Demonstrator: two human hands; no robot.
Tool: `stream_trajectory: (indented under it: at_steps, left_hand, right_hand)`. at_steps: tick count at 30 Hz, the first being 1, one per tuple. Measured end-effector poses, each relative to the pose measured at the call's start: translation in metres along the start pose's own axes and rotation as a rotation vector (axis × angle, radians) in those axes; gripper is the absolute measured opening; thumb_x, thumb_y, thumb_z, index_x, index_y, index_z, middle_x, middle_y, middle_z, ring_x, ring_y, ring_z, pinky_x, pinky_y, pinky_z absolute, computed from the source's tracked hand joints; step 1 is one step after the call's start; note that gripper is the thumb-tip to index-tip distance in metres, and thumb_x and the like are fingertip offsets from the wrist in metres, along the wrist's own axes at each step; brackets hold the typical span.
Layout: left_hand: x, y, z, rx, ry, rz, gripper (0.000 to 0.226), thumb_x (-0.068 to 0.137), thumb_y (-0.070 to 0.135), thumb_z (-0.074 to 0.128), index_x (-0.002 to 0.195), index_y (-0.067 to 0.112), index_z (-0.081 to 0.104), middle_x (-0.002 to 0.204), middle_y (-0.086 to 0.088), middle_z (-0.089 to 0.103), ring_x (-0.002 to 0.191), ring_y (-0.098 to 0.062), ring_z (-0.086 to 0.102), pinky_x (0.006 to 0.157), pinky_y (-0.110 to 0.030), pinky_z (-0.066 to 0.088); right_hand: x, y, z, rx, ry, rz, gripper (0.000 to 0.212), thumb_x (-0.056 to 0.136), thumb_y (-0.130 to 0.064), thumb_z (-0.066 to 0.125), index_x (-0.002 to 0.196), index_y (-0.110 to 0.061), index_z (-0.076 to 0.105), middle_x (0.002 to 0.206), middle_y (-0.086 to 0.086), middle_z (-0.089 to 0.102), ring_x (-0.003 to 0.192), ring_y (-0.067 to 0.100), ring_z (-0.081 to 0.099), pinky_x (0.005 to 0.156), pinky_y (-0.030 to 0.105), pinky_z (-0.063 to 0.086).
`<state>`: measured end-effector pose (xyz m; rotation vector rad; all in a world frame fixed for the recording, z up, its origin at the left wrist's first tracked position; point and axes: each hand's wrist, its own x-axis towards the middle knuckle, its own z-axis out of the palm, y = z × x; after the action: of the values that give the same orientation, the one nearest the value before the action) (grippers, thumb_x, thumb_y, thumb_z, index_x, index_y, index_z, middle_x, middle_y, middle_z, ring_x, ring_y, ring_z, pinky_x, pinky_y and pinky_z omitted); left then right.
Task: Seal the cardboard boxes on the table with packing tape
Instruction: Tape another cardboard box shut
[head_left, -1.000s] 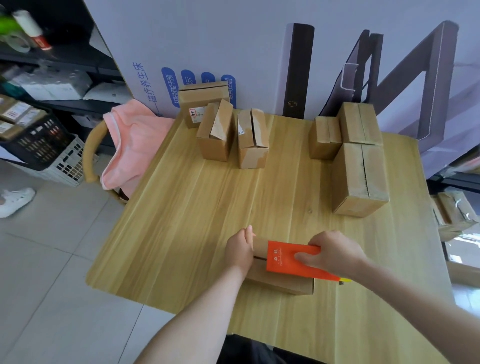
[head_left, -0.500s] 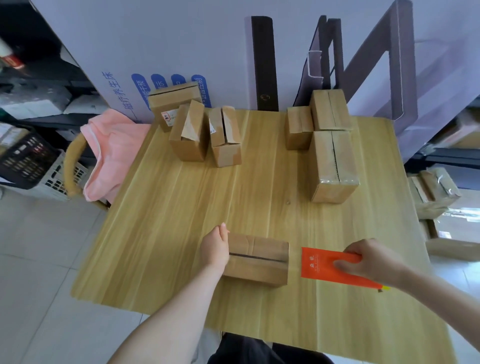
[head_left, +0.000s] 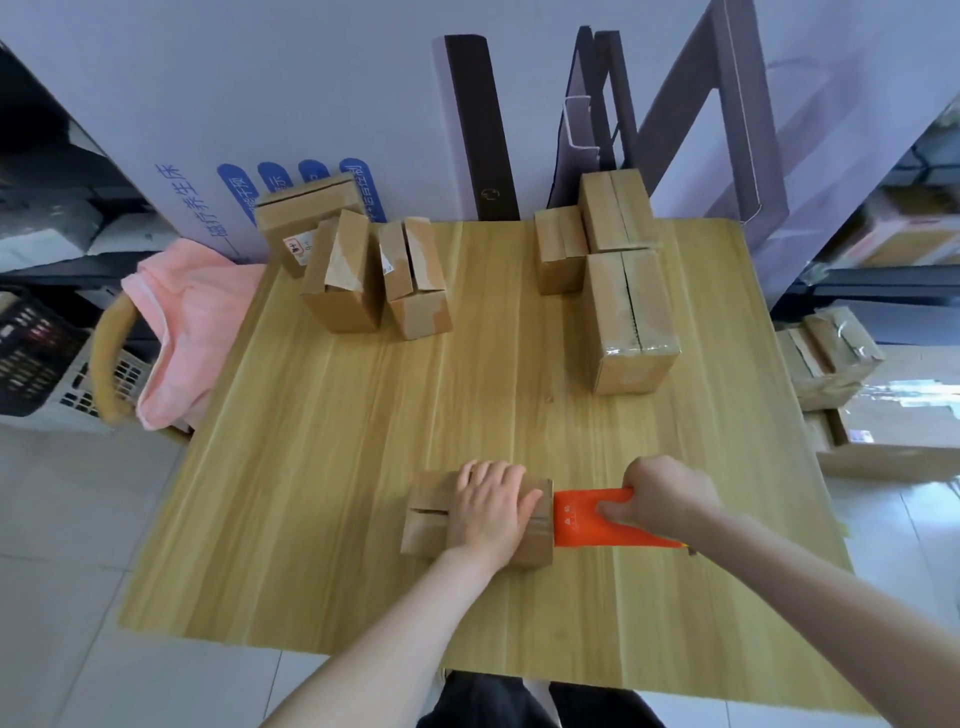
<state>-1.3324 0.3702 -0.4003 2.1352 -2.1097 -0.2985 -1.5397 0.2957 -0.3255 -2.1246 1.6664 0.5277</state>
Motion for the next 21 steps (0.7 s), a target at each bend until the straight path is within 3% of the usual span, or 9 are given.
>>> stream_trajectory:
  at_steps: [2,8,14,16,18,21]
  left_hand:
    - [0.003,0.006,0.001,0.036,0.023,0.000,0.044,0.096,0.050,0.024,0.103,0.024,0.059,0.102,0.006,0.062,0.100,-0.019,0.056,0.099,-0.038,0.039]
    - [0.002,0.008,-0.002,0.101,0.039,-0.011,0.042,0.098,0.047,0.022,0.090,0.024,0.056,0.091,0.005,0.059,0.087,-0.021,0.056,0.088,-0.037,0.044]
    - [0.003,0.006,-0.002,0.086,-0.015,-0.020,0.044,0.098,0.048,0.018,0.096,0.024,0.055,0.096,0.005,0.058,0.094,-0.020,0.053,0.094,-0.035,0.039]
    - [0.004,0.004,-0.001,0.057,-0.046,-0.015,0.047,0.098,0.050,0.014,0.098,0.025,0.054,0.099,0.006,0.056,0.097,-0.020,0.051,0.096,-0.035,0.036]
    - [0.006,0.003,0.000,0.031,-0.046,-0.020,0.049,0.096,0.052,0.015,0.099,0.025,0.055,0.100,0.005,0.056,0.099,-0.020,0.050,0.098,-0.035,0.035]
    - [0.007,0.004,0.000,0.019,-0.046,-0.102,0.045,0.095,0.053,0.023,0.096,0.025,0.058,0.098,0.004,0.059,0.098,-0.021,0.052,0.098,-0.036,0.036]
  right_hand:
    - [0.003,-0.006,-0.003,-0.030,-0.013,0.009,0.041,0.074,-0.062,0.054,0.073,-0.021,0.059,0.066,-0.008,0.056,0.054,0.010,0.051,0.042,0.022,0.031]
    - [0.014,-0.031,-0.018,-0.074,-0.048,0.073,0.032,0.077,-0.051,0.057,0.067,-0.023,0.046,0.063,-0.008,0.052,0.053,0.011,0.047,0.045,0.024,0.031]
    - [0.026,-0.050,-0.019,-0.076,-0.100,0.140,0.029,0.080,-0.048,0.060,0.069,-0.023,0.051,0.066,-0.006,0.053,0.060,0.013,0.052,0.049,0.024,0.034]
    - [0.023,-0.065,0.008,-0.074,-0.104,0.125,0.017,0.086,-0.038,0.058,0.081,-0.023,0.062,0.076,-0.006,0.060,0.074,0.016,0.061,0.057,0.023,0.038]
    - [0.015,-0.065,0.031,-0.064,-0.089,0.131,0.020,0.088,-0.039,0.055,0.093,-0.023,0.066,0.089,-0.005,0.067,0.088,0.018,0.066,0.063,0.024,0.040]
    - [0.001,-0.029,0.037,0.148,-0.033,0.280,0.038,0.083,-0.056,0.052,0.075,-0.019,0.058,0.069,-0.007,0.060,0.068,0.017,0.063,0.052,0.023,0.040]
